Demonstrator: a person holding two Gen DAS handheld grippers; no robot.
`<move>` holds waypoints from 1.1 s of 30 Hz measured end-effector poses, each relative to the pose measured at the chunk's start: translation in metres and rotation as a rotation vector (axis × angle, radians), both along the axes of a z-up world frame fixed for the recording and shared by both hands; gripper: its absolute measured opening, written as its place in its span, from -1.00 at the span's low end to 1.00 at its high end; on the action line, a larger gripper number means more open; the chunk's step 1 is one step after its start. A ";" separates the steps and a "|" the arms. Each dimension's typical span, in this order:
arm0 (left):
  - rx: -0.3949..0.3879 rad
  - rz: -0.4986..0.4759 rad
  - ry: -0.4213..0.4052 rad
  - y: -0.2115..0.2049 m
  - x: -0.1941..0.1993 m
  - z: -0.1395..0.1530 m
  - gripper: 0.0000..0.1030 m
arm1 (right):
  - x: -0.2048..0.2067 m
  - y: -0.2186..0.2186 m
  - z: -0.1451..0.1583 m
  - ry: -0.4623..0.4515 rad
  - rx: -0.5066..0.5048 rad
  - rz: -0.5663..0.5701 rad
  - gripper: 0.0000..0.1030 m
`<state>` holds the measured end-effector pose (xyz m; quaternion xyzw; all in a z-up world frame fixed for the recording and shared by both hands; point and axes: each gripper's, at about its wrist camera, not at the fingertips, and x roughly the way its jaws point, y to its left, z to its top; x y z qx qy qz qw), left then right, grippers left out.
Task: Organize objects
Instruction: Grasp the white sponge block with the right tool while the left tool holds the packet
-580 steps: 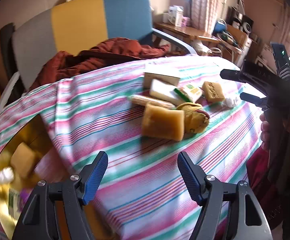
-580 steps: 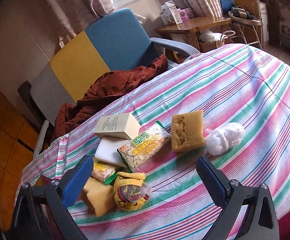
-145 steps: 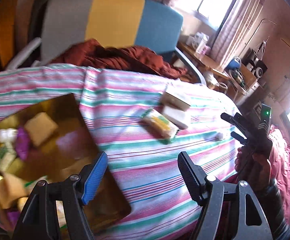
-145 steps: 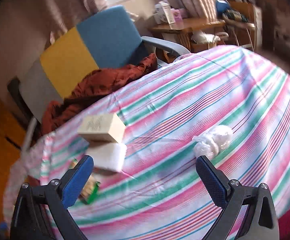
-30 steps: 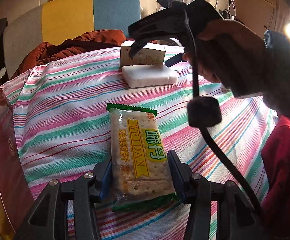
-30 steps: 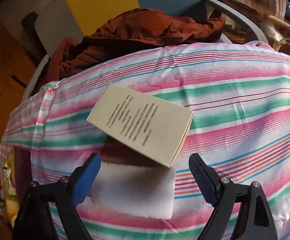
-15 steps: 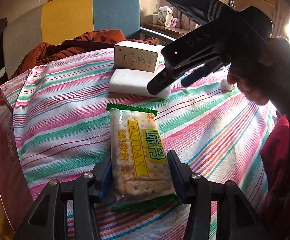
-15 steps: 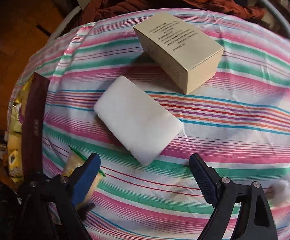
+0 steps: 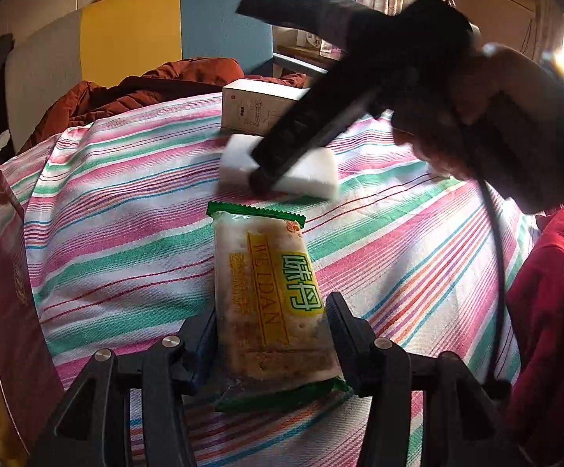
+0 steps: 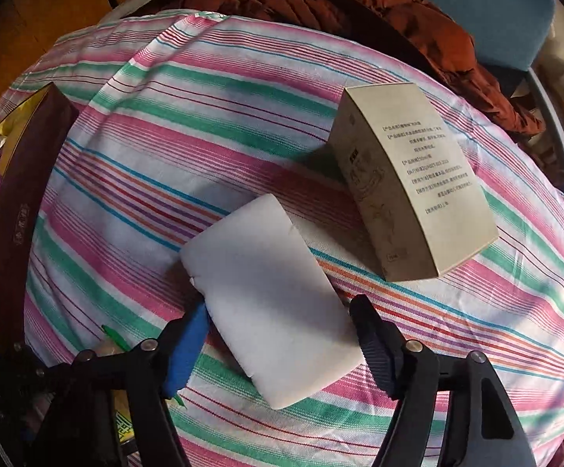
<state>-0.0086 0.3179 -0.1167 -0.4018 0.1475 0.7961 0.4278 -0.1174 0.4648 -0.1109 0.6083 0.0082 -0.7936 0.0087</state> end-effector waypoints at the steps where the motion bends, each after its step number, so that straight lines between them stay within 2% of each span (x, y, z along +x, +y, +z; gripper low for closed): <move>1: 0.004 -0.003 -0.005 0.000 0.000 0.000 0.07 | 0.007 0.001 0.000 -0.009 0.000 -0.008 0.35; 5: 0.032 -0.012 -0.066 0.001 -0.005 0.002 0.30 | 0.046 0.011 0.002 -0.009 -0.017 -0.114 0.35; 7: 0.014 -0.004 -0.096 0.006 -0.007 0.005 0.34 | 0.065 0.018 0.001 -0.002 -0.035 -0.194 0.36; 10: -0.037 0.011 -0.105 0.015 -0.011 0.008 0.34 | 0.084 0.026 0.001 0.055 -0.079 -0.278 0.37; 13: -0.101 0.028 -0.072 0.026 -0.019 0.006 0.32 | 0.088 0.029 0.001 0.095 -0.103 -0.321 0.38; 17: -0.207 -0.005 0.026 0.039 -0.012 0.004 0.32 | 0.088 0.029 0.001 0.105 -0.101 -0.317 0.40; 18: -0.207 -0.004 0.025 0.038 -0.010 0.005 0.27 | 0.088 0.030 0.001 0.106 -0.097 -0.314 0.40; 20: -0.194 0.016 0.005 0.036 -0.014 0.006 -0.04 | 0.087 0.031 0.001 0.110 -0.091 -0.311 0.40; 22: -0.190 0.023 -0.001 0.033 -0.017 0.007 -0.06 | 0.100 0.038 0.003 0.116 -0.071 -0.295 0.38; 25: -0.165 0.056 0.005 0.020 -0.016 0.016 -0.07 | 0.097 0.040 0.001 0.127 -0.039 -0.270 0.35; 30: -0.075 0.074 0.079 -0.004 -0.001 0.059 -0.06 | 0.100 0.040 0.013 0.185 -0.053 -0.261 0.34; 33: -0.037 0.095 0.105 -0.019 0.002 0.083 -0.06 | 0.099 0.041 0.014 0.189 -0.068 -0.272 0.34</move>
